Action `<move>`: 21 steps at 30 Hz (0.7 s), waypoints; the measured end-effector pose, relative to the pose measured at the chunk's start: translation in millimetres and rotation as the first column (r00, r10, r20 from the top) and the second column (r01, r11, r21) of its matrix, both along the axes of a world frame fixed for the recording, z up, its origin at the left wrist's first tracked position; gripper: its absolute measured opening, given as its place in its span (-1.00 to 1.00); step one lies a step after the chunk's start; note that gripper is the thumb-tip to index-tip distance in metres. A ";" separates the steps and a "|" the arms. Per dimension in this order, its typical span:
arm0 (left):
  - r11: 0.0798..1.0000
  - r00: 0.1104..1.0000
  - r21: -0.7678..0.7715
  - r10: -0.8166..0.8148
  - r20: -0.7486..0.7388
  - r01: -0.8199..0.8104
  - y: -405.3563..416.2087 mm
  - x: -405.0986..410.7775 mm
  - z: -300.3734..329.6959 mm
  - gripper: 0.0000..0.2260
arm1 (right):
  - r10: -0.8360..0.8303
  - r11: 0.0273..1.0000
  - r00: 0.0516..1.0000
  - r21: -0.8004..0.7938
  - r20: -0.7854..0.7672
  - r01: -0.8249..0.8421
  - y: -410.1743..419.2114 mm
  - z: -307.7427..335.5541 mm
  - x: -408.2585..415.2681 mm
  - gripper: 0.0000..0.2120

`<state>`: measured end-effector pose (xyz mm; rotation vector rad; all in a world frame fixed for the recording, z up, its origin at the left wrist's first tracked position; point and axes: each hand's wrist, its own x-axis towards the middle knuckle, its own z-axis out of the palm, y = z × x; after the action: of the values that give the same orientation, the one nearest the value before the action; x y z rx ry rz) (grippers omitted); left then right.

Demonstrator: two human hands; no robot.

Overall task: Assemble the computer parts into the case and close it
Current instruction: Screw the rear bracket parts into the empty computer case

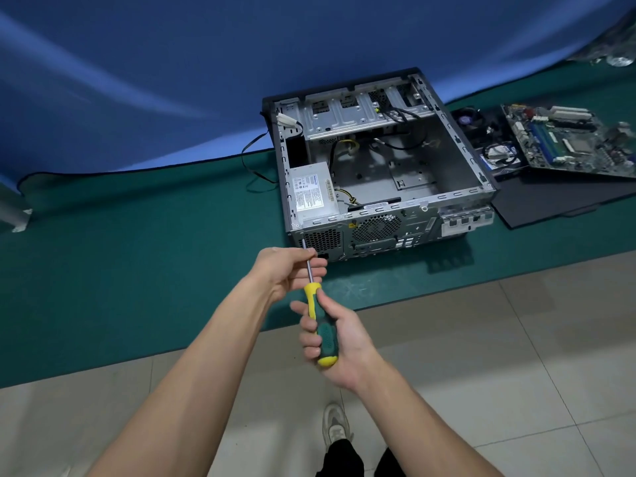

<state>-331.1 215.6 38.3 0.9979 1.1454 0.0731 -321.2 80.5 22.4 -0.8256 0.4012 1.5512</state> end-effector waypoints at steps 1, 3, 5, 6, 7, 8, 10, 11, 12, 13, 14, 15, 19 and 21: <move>1.000 1.000 -0.003 0.001 -0.001 -0.001 -0.9 0.4 -0.2 -0.89 | 0.038 0.999 0.995 -0.041 0.090 -0.035 -1.9 -1.0 -0.5 -0.66; 1.000 1.000 -0.005 0.014 -0.005 -0.014 -3.6 1.5 -1.2 -0.89 | 0.148 0.972 0.914 -0.226 0.377 -0.065 -0.1 -5.4 -4.1 -0.68; 0.999 0.999 -0.001 0.045 0.005 -0.045 -6.6 1.4 -2.9 -0.89 | 0.205 0.940 0.801 -0.341 0.563 0.000 4.0 -7.2 -7.5 -0.68; 0.998 0.998 0.006 0.059 0.012 -0.059 -7.6 0.9 -3.2 -0.89 | 0.182 0.941 0.803 -0.337 0.568 0.025 5.5 -7.3 -8.2 -0.66; 0.997 0.997 0.014 0.069 0.018 -0.070 -7.8 0.8 -3.4 -0.89 | 0.136 0.954 0.847 -0.300 0.514 0.029 5.4 -5.6 -6.9 -0.65; 0.997 0.997 0.017 0.076 0.024 -0.077 -8.0 1.0 -3.8 -0.89 | 0.093 0.968 0.904 -0.249 0.417 0.015 4.2 -3.5 -4.3 -0.64; 0.997 0.996 0.003 0.077 0.037 -0.078 -9.1 0.7 -3.0 -0.88 | 0.060 0.987 0.968 -0.159 0.242 -0.022 0.1 2.0 1.6 -0.64; 0.997 0.997 -0.006 0.074 0.038 -0.074 -9.8 1.3 -2.7 -0.88 | 0.079 0.989 0.966 -0.140 0.246 -0.046 -2.1 3.1 4.0 -0.64; 0.997 0.997 -0.008 0.073 0.036 -0.072 -10.6 2.4 -3.3 -0.87 | 0.119 0.985 0.944 -0.157 0.309 -0.072 -3.0 1.9 5.0 -0.64; 0.997 0.997 -0.007 0.073 0.036 -0.073 -11.2 3.4 -3.9 -0.87 | 0.172 0.974 0.903 -0.205 0.394 -0.097 -2.7 1.1 6.0 -0.63; 0.997 0.996 -0.006 0.076 0.038 -0.076 -12.3 4.1 -3.9 -0.86 | 0.225 0.959 0.855 -0.260 0.467 -0.110 -1.7 1.9 7.5 -0.63; 0.997 0.996 -0.002 0.077 0.039 -0.077 -13.6 4.2 -4.2 -0.85 | 0.269 0.945 0.814 -0.305 0.515 -0.119 -1.2 2.8 10.1 -0.63; 0.994 0.992 0.028 0.101 0.070 -0.103 -20.3 6.9 -4.4 -0.81 | 0.444 0.891 0.583 -0.406 0.681 -0.205 -7.8 12.2 40.4 -0.67; 0.989 0.984 0.018 0.141 0.110 -0.144 -25.0 10.9 -1.1 -0.80 | 0.528 0.849 0.363 -0.484 0.768 -0.210 -13.6 21.6 61.1 -0.69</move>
<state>-320.1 190.6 37.1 0.9228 1.1174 0.2547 -260.1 66.9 44.0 -1.9744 -0.4002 1.2125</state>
